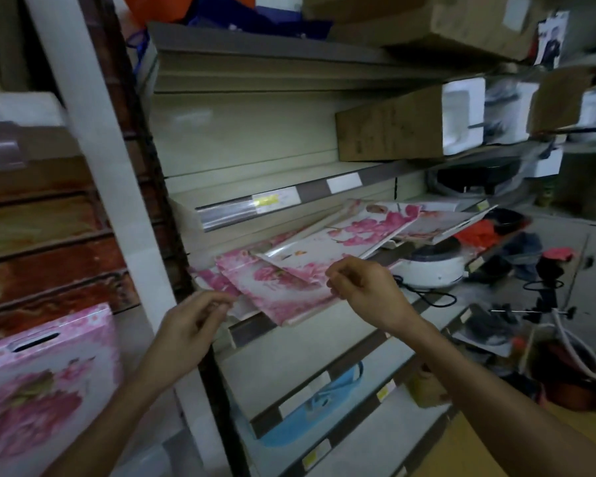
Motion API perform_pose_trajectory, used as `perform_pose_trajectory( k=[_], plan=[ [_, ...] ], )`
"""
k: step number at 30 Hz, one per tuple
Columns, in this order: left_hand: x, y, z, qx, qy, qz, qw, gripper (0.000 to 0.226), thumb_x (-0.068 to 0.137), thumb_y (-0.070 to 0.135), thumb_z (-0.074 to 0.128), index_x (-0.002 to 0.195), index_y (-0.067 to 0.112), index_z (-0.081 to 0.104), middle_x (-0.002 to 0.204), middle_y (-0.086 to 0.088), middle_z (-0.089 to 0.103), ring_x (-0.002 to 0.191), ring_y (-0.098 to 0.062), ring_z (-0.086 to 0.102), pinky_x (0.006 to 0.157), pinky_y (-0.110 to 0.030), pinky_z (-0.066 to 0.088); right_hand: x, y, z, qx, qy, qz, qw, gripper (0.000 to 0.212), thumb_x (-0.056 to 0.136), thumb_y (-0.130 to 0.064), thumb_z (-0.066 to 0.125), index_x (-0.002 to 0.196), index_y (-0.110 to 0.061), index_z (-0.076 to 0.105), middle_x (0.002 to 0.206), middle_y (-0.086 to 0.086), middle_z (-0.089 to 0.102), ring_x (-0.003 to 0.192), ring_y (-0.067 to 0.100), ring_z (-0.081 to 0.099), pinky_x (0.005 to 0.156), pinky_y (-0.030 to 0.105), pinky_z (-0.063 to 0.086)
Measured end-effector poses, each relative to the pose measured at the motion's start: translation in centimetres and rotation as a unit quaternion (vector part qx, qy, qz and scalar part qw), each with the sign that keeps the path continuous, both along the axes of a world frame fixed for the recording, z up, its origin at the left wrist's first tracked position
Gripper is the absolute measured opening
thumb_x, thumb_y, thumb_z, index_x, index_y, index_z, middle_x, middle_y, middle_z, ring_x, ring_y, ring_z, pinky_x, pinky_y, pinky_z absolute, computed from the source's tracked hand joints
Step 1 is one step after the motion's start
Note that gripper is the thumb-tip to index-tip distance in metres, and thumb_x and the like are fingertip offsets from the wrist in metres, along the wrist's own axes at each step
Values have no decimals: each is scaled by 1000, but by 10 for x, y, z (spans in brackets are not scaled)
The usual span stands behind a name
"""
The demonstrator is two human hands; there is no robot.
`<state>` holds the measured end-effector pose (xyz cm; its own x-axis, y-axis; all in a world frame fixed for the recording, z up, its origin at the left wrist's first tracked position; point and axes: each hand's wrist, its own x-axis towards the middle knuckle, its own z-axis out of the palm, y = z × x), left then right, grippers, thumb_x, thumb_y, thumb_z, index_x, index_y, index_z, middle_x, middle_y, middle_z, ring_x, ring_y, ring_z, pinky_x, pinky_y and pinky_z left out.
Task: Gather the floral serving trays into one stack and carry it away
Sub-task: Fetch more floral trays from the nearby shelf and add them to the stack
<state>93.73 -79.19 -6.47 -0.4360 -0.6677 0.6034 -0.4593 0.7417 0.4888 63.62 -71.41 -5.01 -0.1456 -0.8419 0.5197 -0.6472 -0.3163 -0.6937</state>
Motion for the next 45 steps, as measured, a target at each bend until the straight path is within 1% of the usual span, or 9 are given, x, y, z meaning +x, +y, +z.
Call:
perform_pose_trajectory(
  k=[8,13,20,23,26,34,38,40,45],
  plan=[
    [-116,-38,10,-55,-148,-42,986,19,95,19,59,113,18,65,109,7,63,95,6,54,83,-4,39,-88,-26,14,17,39,-14,999,16,97,-13,55,105,-10,68,88,0,74,77,-2,66,65,0,44],
    [-149,-69,5,-91,-253,-50,962,31,90,22,65,121,16,63,118,-1,65,108,-16,59,96,-30,47,-119,-43,13,37,5,-23,999,17,98,-17,55,106,-8,67,92,0,73,82,8,70,72,14,54],
    [-173,-92,-1,-141,-334,-58,930,26,96,34,54,118,27,65,120,8,68,108,-13,64,94,-34,49,-147,-70,11,91,-125,-85,984,16,97,-13,55,86,-16,66,80,-4,69,70,6,64,50,6,44],
    [-174,-101,-3,-167,-328,-56,928,24,98,33,52,117,32,66,118,13,69,106,-9,65,93,-31,48,-155,-82,13,129,-199,-113,965,24,96,-9,56,74,-13,65,82,12,72,76,25,68,66,30,60],
    [-172,-107,3,-205,-303,-49,930,22,94,24,58,112,32,69,114,13,71,106,-11,66,91,-33,48,-162,-99,11,154,-246,-133,948,20,92,-10,57,81,4,66,89,25,71,83,43,68,79,62,55],
    [-179,-97,35,-246,-278,-83,925,18,90,15,65,100,29,72,100,13,75,92,-12,70,81,-30,45,-148,-130,29,201,-469,-93,855,23,95,-8,54,118,-9,48,113,23,59,98,40,66,77,54,59],
    [-181,-94,40,-242,-273,-87,927,15,89,18,67,97,29,72,94,14,75,87,-8,70,75,-23,36,-129,-136,37,225,-567,-77,789,3,100,-6,46,99,-8,46,104,23,53,90,42,59,74,61,54],
    [-180,-92,41,-243,-260,-95,930,14,89,18,67,96,29,72,94,15,75,87,-7,70,74,-24,35,-123,-142,37,209,-586,-87,778,14,102,-4,40,90,-6,45,94,20,53,80,41,56,83,63,50],
    [-175,-92,37,-206,-228,-134,942,18,94,17,58,103,31,65,95,12,73,89,-10,68,79,-33,49,-112,-159,29,143,-601,-142,774,22,103,-11,30,112,-4,49,106,22,63,88,42,64,58,59,57]
  ],
)
